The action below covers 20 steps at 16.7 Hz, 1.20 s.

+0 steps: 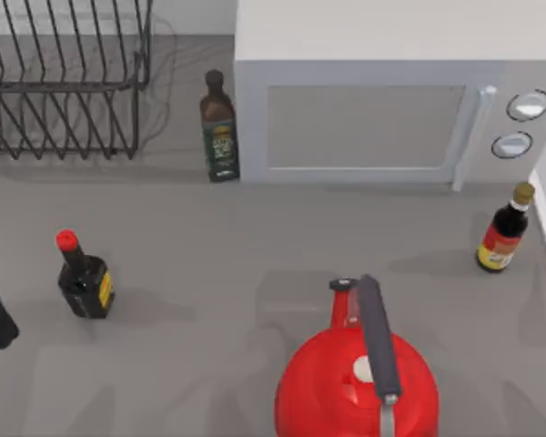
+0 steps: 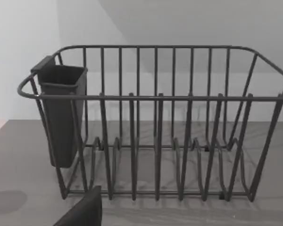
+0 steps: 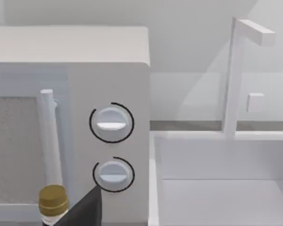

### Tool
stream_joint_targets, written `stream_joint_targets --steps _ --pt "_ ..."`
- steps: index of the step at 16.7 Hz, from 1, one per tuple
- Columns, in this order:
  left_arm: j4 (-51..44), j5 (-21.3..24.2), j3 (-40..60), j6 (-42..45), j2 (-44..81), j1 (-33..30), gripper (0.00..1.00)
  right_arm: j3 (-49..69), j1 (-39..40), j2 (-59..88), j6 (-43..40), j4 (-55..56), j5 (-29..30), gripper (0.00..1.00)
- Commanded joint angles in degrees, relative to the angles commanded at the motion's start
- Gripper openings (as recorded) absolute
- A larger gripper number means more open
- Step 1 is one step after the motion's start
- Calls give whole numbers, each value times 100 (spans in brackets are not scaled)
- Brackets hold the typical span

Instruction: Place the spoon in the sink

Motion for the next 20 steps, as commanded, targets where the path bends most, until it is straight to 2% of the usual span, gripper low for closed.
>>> stream_joint_targets --steps 4,7,16,20 --pt "0 0 0 0 0 0 100 178 -24 193 134 -188 7 100" --pt "0 0 0 0 0 0 100 764 -91 926 590 -837 14 100" --pt "0 0 0 0 0 0 100 3343 -383 5449 2780 -4089 -8 100" --pt "0 0 0 0 0 0 100 4363 -500 7029 3603 -5286 0 100"
